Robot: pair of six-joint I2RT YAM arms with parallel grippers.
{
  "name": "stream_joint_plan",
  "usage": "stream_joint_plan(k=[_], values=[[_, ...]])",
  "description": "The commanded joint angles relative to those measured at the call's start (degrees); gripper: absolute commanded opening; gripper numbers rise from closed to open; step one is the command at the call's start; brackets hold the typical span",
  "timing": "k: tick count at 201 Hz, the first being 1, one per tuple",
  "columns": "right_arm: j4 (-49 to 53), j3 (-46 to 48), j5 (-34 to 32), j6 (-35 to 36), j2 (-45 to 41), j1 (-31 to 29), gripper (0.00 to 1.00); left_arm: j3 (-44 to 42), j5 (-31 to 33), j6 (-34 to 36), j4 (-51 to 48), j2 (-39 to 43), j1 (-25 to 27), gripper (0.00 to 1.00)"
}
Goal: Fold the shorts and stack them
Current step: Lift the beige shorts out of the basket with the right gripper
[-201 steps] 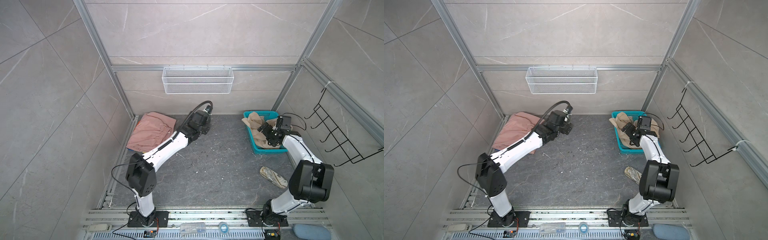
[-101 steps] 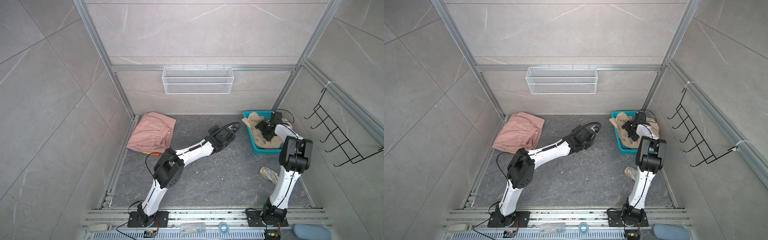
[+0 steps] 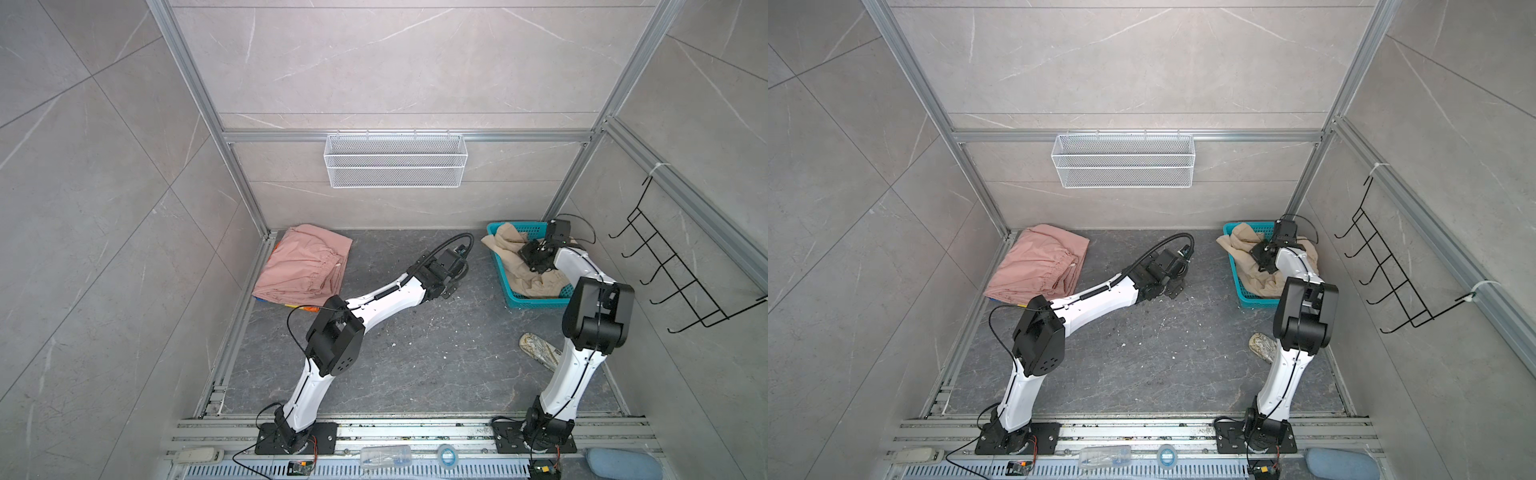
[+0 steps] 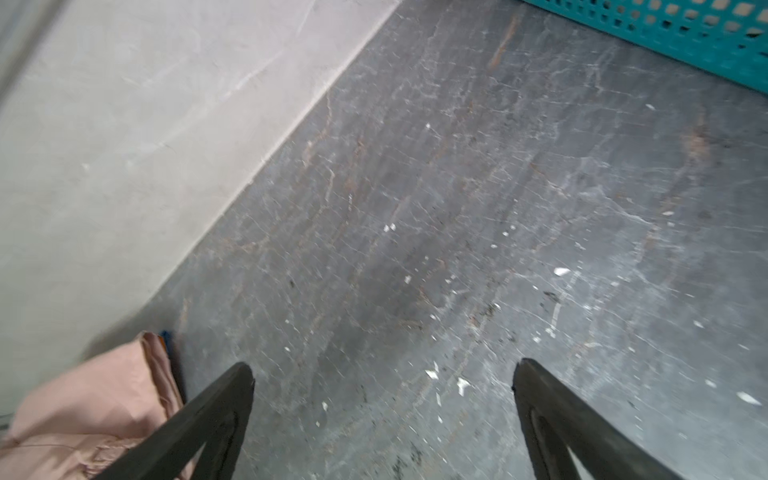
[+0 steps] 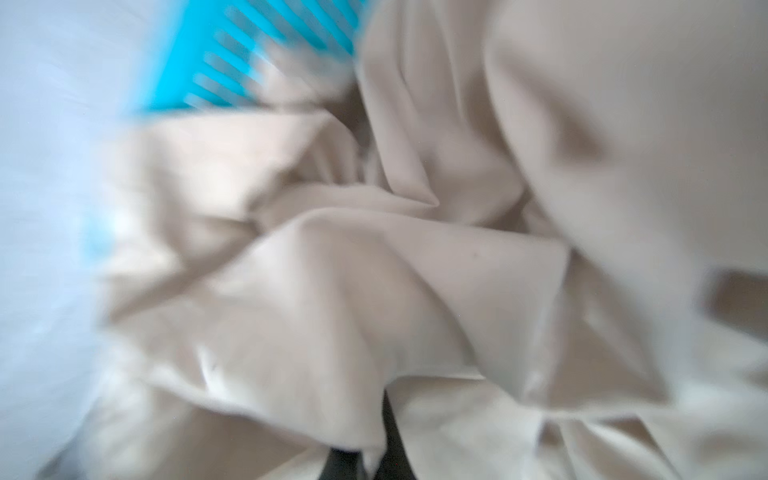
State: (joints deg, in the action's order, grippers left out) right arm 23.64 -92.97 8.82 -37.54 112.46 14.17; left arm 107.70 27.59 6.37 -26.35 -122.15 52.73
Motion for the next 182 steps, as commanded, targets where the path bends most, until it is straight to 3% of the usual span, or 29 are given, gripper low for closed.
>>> stream_joint_plan(k=[1, 19, 36, 65, 86, 107, 118, 141, 182], values=[[-0.16, -3.33, 1.28, -0.43, -11.8, -0.37, 0.0, 5.6, -4.05, -5.22, -7.32, 5.38, -1.14, 1.0], [3.27, -9.06, 3.81, -0.23, -16.89, -1.81, 0.0, 6.64, -6.95, -8.79, -11.41, 7.68, -2.76, 1.0], [8.24, -16.5, 5.98, 1.03, -19.73, -5.89, 0.0, 2.44, -10.66, -12.49, -10.79, 12.59, -4.7, 1.0], [18.25, -27.76, 6.08, 1.84, -21.0, -18.73, 0.0, -7.51, -18.97, -20.46, -8.34, 22.03, -11.37, 1.0], [17.94, -21.54, 2.15, 0.4, -23.42, -30.51, 0.0, -17.38, -26.39, -26.25, -4.16, 29.39, -16.96, 1.0], [12.64, -6.61, -2.27, -2.69, -25.35, -40.19, 0.0, -27.09, -30.37, -29.93, -0.54, 36.59, -20.97, 1.0], [10.1, -1.01, -3.0, -4.75, -24.96, -43.51, 0.12, -30.75, -31.47, -30.74, -0.03, 39.36, -22.24, 1.0], [7.46, 8.06, -3.42, -8.05, -22.69, -47.55, 0.48, -38.03, -31.94, -31.61, 0.07, 44.95, -24.15, 1.0], [7.42, 19.24, -5.57, -10.04, -27.7, -47.88, 0.85, -47.74, -33.77, -35.18, 2.56, 51.51, -26.88, 1.0]])
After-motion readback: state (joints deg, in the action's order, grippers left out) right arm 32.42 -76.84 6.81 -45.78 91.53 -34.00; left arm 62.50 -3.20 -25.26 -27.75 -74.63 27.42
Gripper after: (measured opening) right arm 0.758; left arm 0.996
